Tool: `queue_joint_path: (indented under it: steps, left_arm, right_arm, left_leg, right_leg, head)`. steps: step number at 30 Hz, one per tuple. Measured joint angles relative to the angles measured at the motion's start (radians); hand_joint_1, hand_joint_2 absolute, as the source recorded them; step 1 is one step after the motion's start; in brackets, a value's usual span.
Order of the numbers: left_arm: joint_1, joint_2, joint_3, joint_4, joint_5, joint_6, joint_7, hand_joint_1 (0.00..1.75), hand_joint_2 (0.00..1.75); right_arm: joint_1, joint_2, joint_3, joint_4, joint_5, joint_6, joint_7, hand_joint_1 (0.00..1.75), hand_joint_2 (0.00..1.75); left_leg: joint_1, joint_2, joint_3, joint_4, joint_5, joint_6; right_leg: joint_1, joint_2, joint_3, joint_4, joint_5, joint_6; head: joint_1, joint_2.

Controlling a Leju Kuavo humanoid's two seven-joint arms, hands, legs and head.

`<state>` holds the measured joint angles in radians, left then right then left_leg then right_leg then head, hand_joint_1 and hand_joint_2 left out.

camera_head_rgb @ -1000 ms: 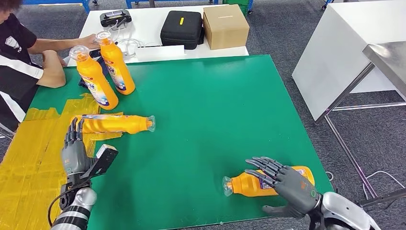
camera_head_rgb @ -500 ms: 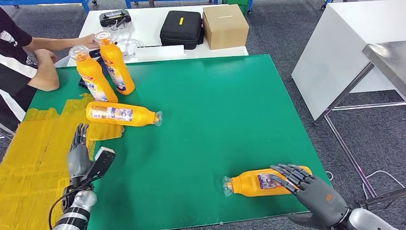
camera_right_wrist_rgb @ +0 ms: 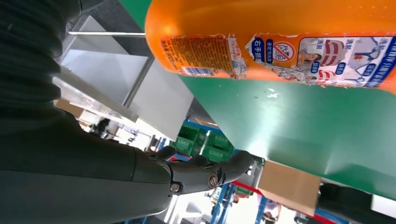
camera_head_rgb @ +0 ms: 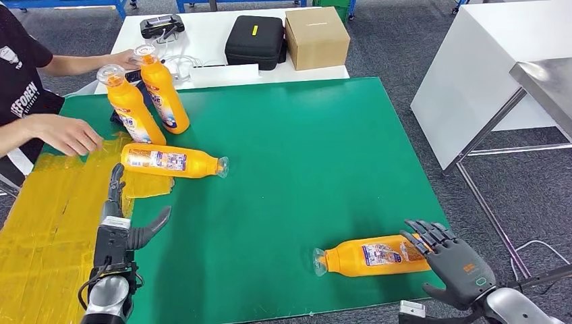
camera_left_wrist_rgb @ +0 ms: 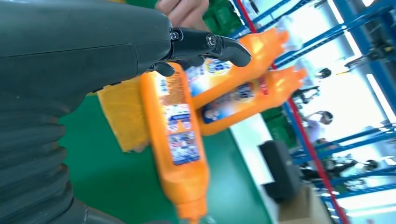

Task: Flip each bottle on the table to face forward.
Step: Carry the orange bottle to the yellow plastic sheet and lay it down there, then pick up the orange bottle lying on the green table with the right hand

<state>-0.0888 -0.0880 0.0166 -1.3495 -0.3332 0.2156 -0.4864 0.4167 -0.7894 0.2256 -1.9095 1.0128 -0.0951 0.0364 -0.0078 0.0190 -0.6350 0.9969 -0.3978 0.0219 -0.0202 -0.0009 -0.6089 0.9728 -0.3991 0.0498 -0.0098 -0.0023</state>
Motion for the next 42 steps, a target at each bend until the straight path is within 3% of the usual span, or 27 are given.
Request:
queue_joint_path:
  steps: [11, 22, 28, 29, 30, 33, 34, 37, 42]
  left_arm:
    - [0.051, -0.006, -0.037, -0.149, 0.062, -0.049, -0.014, 0.00, 1.75]
    - [0.058, -0.007, -0.043, -0.171, 0.071, -0.050, -0.012, 0.00, 1.75]
    - [0.060, -0.007, -0.057, -0.179, 0.083, -0.057, -0.012, 0.00, 1.75]
    - [0.060, -0.008, -0.062, -0.180, 0.085, -0.059, -0.012, 0.00, 1.75]
    - [0.059, -0.008, -0.067, -0.181, 0.088, -0.060, -0.012, 0.00, 1.75]
    - [0.057, -0.009, -0.081, -0.180, 0.093, -0.066, -0.011, 0.00, 1.75]
    - [0.055, -0.009, -0.085, -0.180, 0.095, -0.067, -0.010, 0.00, 1.75]
    - [0.050, -0.010, -0.094, -0.179, 0.106, -0.069, -0.008, 0.00, 1.75]
    - [0.049, -0.010, -0.100, -0.178, 0.112, -0.069, -0.006, 0.00, 1.75]
  right_arm:
    - [-0.138, 0.118, 0.081, 0.180, 0.045, 0.040, 0.006, 0.00, 1.75]
    - [-0.176, 0.151, 0.111, 0.237, 0.053, 0.054, 0.013, 0.00, 1.75]
    - [-0.256, 0.194, 0.131, 0.331, 0.074, 0.085, 0.022, 0.00, 1.75]
    - [-0.274, 0.204, 0.135, 0.352, 0.076, 0.088, 0.020, 0.06, 1.75]
    - [-0.290, 0.213, 0.138, 0.373, 0.076, 0.091, 0.017, 0.25, 1.75]
    - [-0.334, 0.240, 0.146, 0.432, 0.068, 0.093, -0.005, 1.36, 1.75]
    - [-0.349, 0.249, 0.148, 0.453, 0.065, 0.091, -0.012, 1.61, 1.75]
    - [-0.386, 0.280, 0.151, 0.509, 0.071, 0.073, -0.027, 1.75, 1.75]
    - [-0.418, 0.311, 0.150, 0.549, 0.074, 0.059, -0.033, 1.75, 1.75]
  left_leg:
    - [0.000, 0.000, 0.000, 0.000, 0.000, 0.000]
    - [0.000, 0.000, 0.000, 0.000, 0.000, 0.000]
    - [0.000, 0.001, 0.001, 0.000, 0.000, 0.000]
    - [0.000, 0.001, 0.002, 0.000, 0.000, 0.000]
    - [0.000, 0.001, 0.003, 0.000, 0.000, 0.000]
    - [0.001, 0.003, 0.007, 0.000, -0.001, 0.000]
    - [0.001, 0.004, 0.008, 0.000, -0.001, 0.000]
    - [0.001, 0.005, 0.010, 0.000, -0.001, 0.001]
    - [0.001, 0.005, 0.012, 0.000, 0.000, 0.001]
  right_leg:
    - [0.000, 0.000, 0.000, 0.000, 0.000, 0.000]
    - [0.000, 0.000, 0.000, 0.000, 0.000, 0.000]
    - [0.000, 0.000, 0.001, 0.000, 0.000, 0.000]
    - [0.000, 0.001, 0.001, 0.000, 0.000, 0.000]
    - [0.000, 0.001, 0.002, 0.000, 0.000, 0.000]
    - [0.001, 0.002, 0.005, 0.000, 0.000, 0.000]
    - [0.001, 0.003, 0.006, 0.000, 0.000, 0.000]
    - [0.001, 0.003, 0.008, -0.001, 0.000, 0.000]
    - [0.001, 0.003, 0.010, 0.000, 0.001, 0.000]
  head:
    - [0.000, 0.000]
    - [0.000, 0.000]
    - [0.000, 0.000]
    - [0.000, 0.000]
    - [0.000, 0.000]
    - [0.000, 0.000]
    - [0.000, 0.000]
    - [0.000, 0.000]
    - [0.000, 0.000]
